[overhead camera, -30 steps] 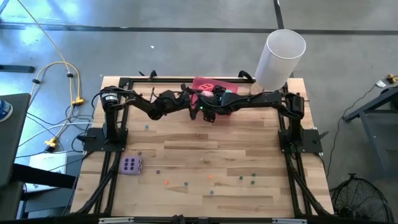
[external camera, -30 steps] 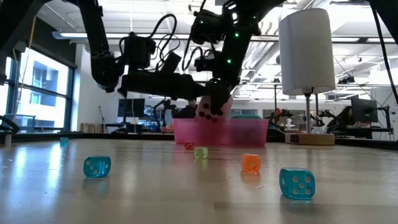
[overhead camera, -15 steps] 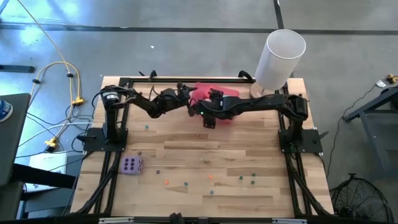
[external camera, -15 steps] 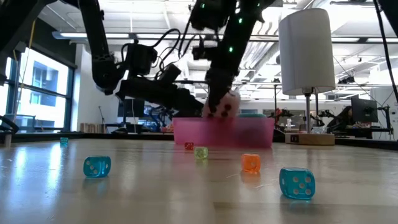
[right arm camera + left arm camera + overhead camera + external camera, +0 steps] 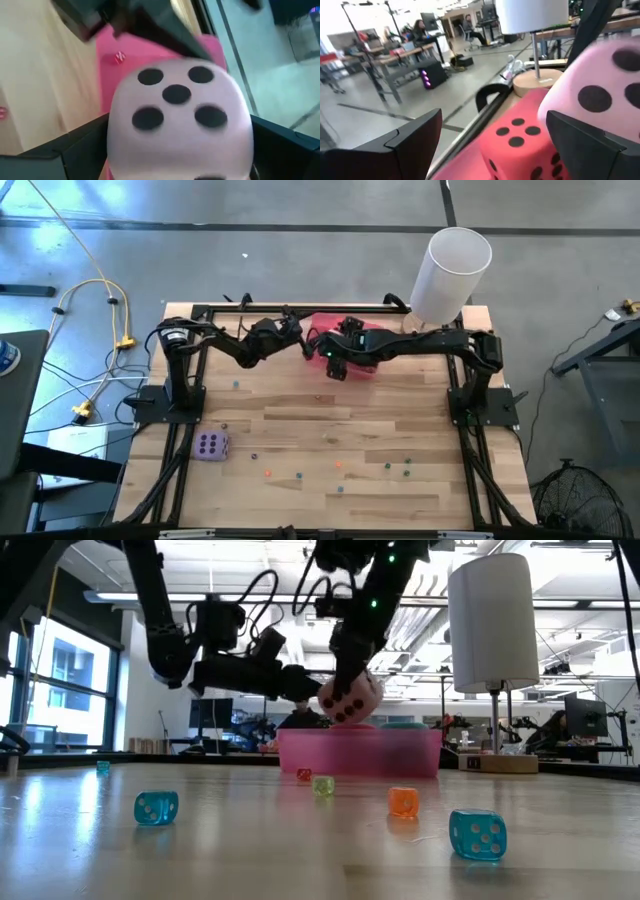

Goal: Pick & Place Dice
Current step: Put the large pink dice into the pink bin

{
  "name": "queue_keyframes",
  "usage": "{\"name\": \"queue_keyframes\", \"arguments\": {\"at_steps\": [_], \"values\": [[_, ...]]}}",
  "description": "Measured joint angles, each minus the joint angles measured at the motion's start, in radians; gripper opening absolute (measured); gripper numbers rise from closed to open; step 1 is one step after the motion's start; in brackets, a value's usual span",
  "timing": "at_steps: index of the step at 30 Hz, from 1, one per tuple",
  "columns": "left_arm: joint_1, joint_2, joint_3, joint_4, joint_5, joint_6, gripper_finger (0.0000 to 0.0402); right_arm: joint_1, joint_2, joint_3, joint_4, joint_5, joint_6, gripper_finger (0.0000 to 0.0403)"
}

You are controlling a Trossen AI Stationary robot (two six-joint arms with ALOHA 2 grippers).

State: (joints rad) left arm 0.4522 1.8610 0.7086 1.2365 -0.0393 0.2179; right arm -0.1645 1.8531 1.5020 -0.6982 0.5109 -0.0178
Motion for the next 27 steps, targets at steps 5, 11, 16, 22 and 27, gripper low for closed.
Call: {"name": "queue_keyframes", "arguments": {"at_steps": [5, 11, 16, 22, 27], "values": [[-0.028, -0.009, 0.0, 0.009, -0.095, 0.03, 0.0352, -0.02, 0.004, -0.001, -0.018, -0.023, 0.024, 0.04], [-0.059, -0.009, 0.0, 0.003, -0.208, 0.127, 0.0352, -0.021, 0.004, -0.002, -0.027, -0.034, 0.043, 0.04], [-0.079, -0.009, -0.001, 0.061, -0.222, 0.148, 0.0352, -0.021, 0.004, -0.012, -0.022, -0.038, 0.047, 0.04], [-0.105, -0.009, -0.001, 0.171, -0.198, 0.094, 0.0352, -0.021, 0.004, -0.012, -0.015, -0.039, 0.042, 0.04], [-0.073, -0.009, -0.001, 0.057, 0.02, -0.012, 0.0353, -0.013, 0.004, -0.012, 0.037, -0.045, 0.012, 0.04]]}}
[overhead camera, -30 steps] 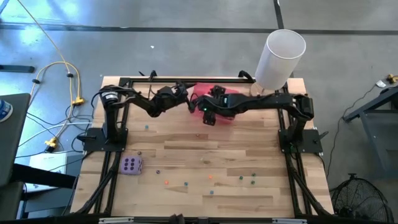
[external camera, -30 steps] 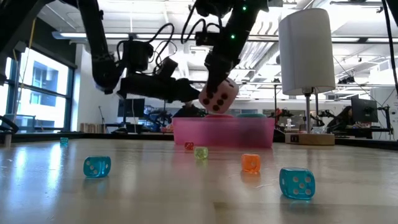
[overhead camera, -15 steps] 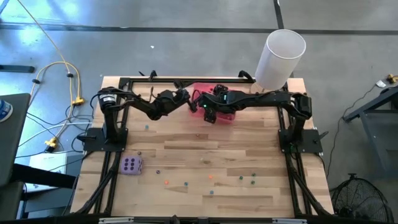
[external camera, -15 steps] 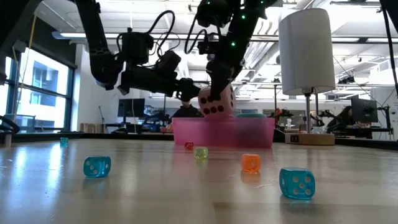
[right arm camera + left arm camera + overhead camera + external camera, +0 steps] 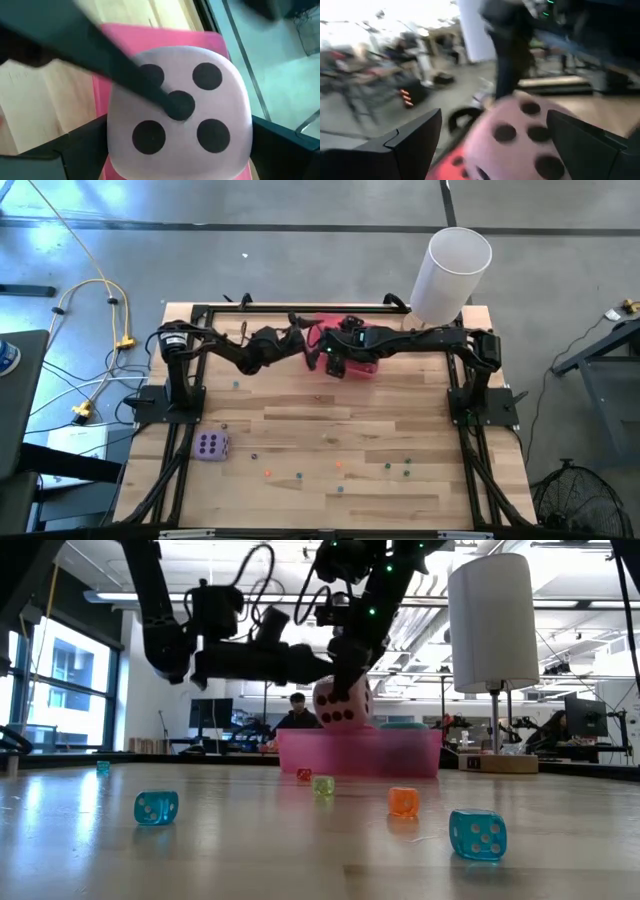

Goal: Pick & Place Dice
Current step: Put the large pink dice into the pink bin, then put the small blue dice into the pink bin

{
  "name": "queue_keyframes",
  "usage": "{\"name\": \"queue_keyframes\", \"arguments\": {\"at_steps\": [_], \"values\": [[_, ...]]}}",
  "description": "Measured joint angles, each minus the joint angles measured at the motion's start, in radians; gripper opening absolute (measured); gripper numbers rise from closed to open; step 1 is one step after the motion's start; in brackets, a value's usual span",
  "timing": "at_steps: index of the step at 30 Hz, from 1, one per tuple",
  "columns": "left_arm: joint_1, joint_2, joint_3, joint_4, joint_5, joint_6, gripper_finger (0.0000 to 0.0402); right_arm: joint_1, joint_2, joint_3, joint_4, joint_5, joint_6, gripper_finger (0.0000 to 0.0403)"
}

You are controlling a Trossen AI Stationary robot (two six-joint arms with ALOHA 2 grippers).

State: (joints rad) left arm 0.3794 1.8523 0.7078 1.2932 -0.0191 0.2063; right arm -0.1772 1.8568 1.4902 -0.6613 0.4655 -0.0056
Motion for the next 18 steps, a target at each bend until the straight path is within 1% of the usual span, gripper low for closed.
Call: {"name": "queue_keyframes", "arguments": {"at_steps": [2, 3, 8, 12, 14, 18], "values": [[0.018, 0.0, 0.0, -0.039, 0.058, -0.014, 0.0353, 0.005, 0.0, -0.001, 0.016, -0.001, -0.016, 0.04], [0.024, -0.001, 0.001, -0.056, 0.066, -0.017, 0.0353, 0.007, 0.0, -0.002, 0.022, 0.001, -0.024, 0.04], [0.052, 0.001, 0.0, -0.139, 0.065, -0.027, 0.0353, 0.015, -0.002, 0.001, 0.091, -0.005, -0.049, 0.04], [0.06, 0.002, 0.0, -0.188, 0.061, 0.035, 0.0353, 0.006, -0.002, 0.001, 0.158, -0.052, -0.064, 0.04], [0.059, 0.011, 0.001, -0.195, 0.067, 0.045, 0.0353, 0.001, -0.002, 0.001, 0.181, -0.07, -0.082, 0.04], [0.059, 0.011, 0.001, -0.179, 0.066, 0.033, 0.0353, -0.001, -0.002, 0.0, 0.158, -0.075, -0.074, 0.04]]}}
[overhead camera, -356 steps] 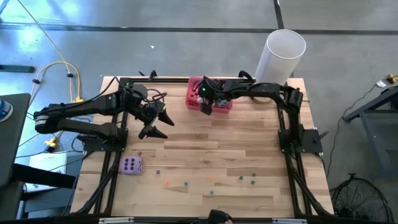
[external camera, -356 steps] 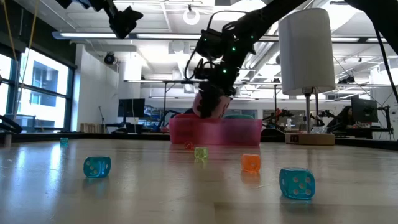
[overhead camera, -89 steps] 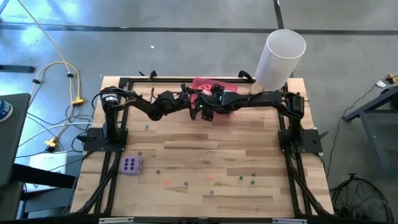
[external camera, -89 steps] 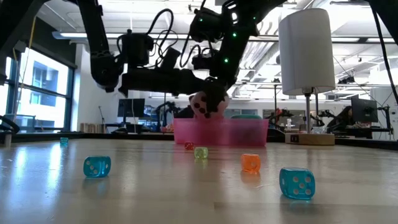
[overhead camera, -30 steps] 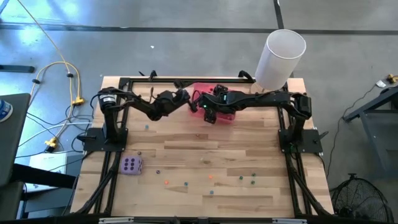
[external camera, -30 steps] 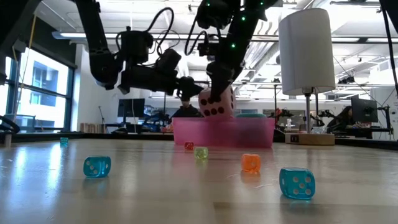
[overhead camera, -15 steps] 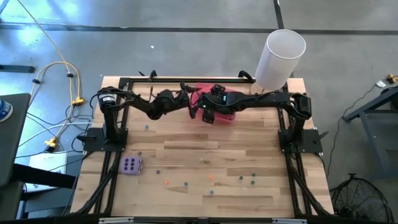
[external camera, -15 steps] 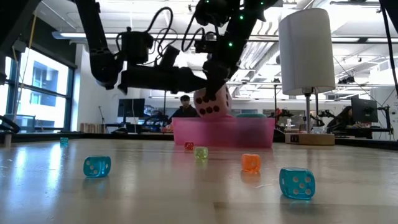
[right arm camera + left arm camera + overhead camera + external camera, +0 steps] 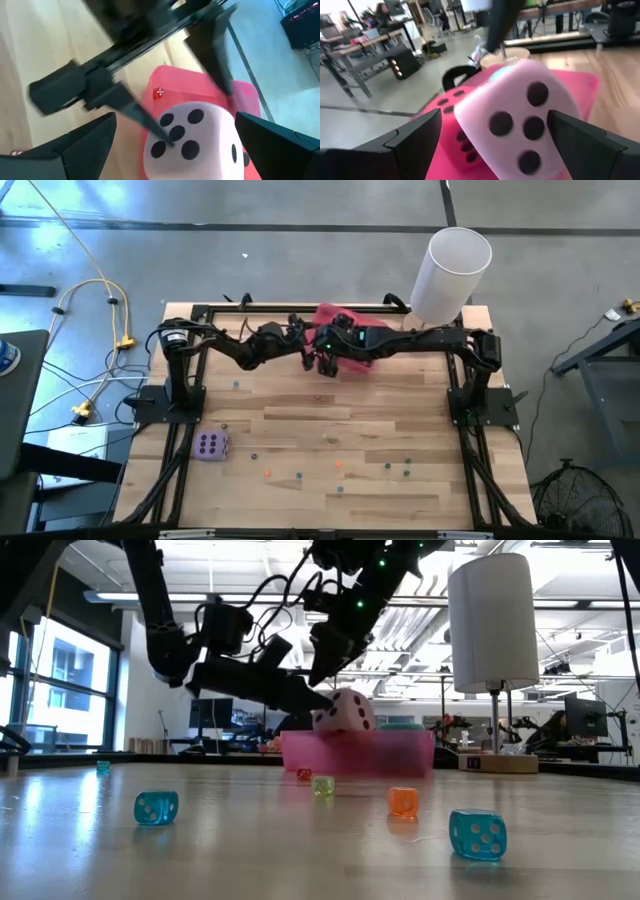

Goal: Pick & Place Dice
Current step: Put the small blue dice into the pink bin

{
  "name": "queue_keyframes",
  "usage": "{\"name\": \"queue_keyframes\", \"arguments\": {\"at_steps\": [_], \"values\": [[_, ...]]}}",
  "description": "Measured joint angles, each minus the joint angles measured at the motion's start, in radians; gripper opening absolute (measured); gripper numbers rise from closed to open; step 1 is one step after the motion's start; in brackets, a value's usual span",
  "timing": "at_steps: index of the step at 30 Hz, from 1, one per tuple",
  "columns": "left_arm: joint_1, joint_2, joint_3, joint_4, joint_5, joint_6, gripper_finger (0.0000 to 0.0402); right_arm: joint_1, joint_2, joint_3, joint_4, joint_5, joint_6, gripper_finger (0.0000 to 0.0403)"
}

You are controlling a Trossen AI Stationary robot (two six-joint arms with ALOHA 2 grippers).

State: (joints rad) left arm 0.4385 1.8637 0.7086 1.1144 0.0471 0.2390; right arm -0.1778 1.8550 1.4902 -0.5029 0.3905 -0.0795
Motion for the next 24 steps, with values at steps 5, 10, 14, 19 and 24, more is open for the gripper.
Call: {"name": "queue_keyframes", "arguments": {"at_steps": [5, 10, 14, 19, 24], "values": [[0.0, -0.004, 0.0, 0.113, -0.033, -0.023, 0.0353, 0.006, -0.009, -0.001, -0.076, 0.034, 0.015, 0.04], [-0.007, -0.056, -0.004, 0.132, -0.048, -0.08, 0.0353, 0.036, -0.034, -0.002, -0.106, 0.072, 0.077, 0.04], [-0.026, -0.166, -0.007, -0.039, -0.049, -0.131, 0.0353, 0.087, -0.076, 0.0, -0.099, 0.115, 0.135, 0.04], [-0.082, -0.413, -0.007, -0.425, -0.049, -0.14, 0.0353, 0.185, -0.133, -0.001, -0.206, 0.212, 0.251, 0.04], [-0.146, -0.684, -0.007, -0.804, -0.048, -0.135, 0.0353, 0.321, -0.159, -0.001, -0.367, 0.394, 0.425, 0.04]]}}
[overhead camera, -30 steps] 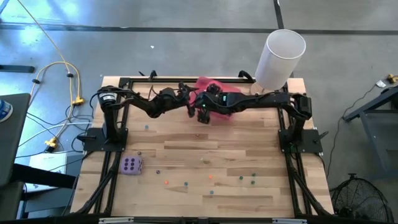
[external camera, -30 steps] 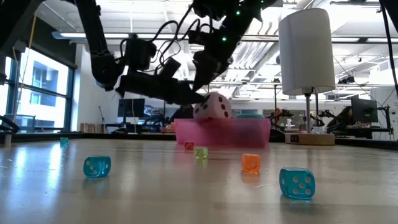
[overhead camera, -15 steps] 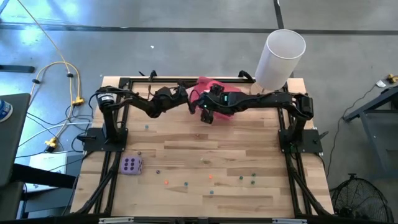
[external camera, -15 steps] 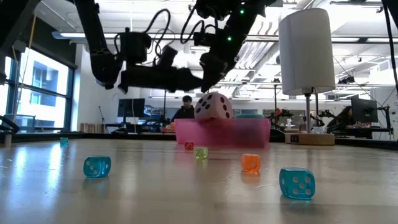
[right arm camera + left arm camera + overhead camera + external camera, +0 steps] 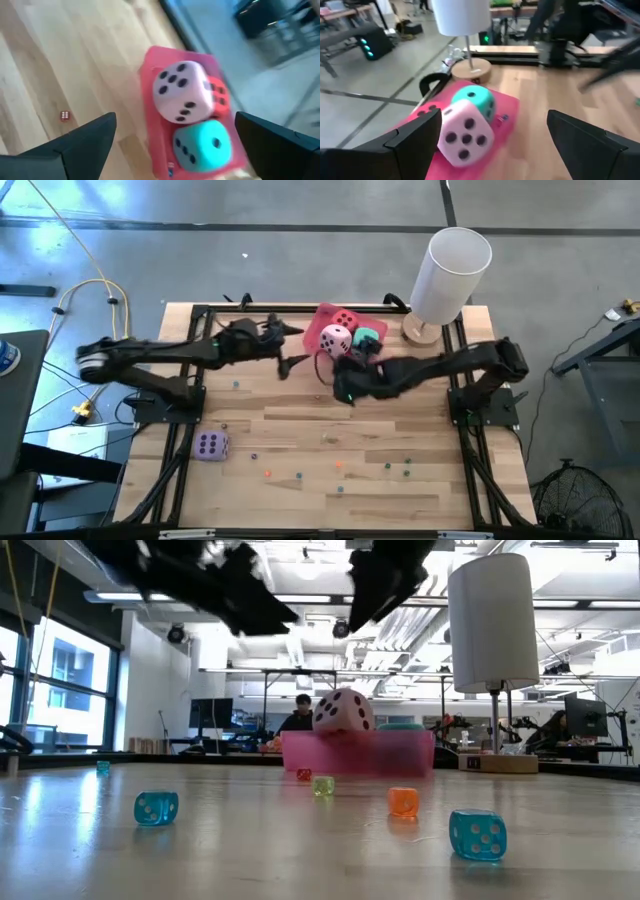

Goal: Pick & Place Dice
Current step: Put the small blue dice into the pink bin

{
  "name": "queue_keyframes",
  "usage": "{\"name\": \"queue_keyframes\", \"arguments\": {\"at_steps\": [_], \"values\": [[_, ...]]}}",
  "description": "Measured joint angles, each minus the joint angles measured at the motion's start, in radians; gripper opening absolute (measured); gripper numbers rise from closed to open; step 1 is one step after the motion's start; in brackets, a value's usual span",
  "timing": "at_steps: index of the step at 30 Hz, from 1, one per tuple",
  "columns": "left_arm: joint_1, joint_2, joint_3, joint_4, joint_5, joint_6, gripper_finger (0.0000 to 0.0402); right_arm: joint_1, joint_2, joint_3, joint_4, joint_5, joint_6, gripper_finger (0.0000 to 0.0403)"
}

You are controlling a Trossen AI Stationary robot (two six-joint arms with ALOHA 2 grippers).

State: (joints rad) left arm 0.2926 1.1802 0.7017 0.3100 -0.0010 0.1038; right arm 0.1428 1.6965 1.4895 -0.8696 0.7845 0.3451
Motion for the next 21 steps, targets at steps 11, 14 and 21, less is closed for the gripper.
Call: {"name": "queue_keyframes", "arguments": {"at_steps": [11, 14, 21], "values": [[-0.212, -0.322, -0.001, -0.46, -0.039, -0.12, 0.0353, 0.324, 0.001, -0.004, -0.295, 0.218, 0.458, 0.04], [-0.312, -0.329, -0.023, -0.523, -0.15, -0.164, 0.0353, 0.4, 0.001, -0.033, -0.299, 0.283, 0.538, 0.04], [-0.58, -0.318, -0.127, -0.515, -0.417, -0.262, 0.0353, 0.537, 0.001, -0.141, -0.246, 0.422, 0.654, 0.04]]}}
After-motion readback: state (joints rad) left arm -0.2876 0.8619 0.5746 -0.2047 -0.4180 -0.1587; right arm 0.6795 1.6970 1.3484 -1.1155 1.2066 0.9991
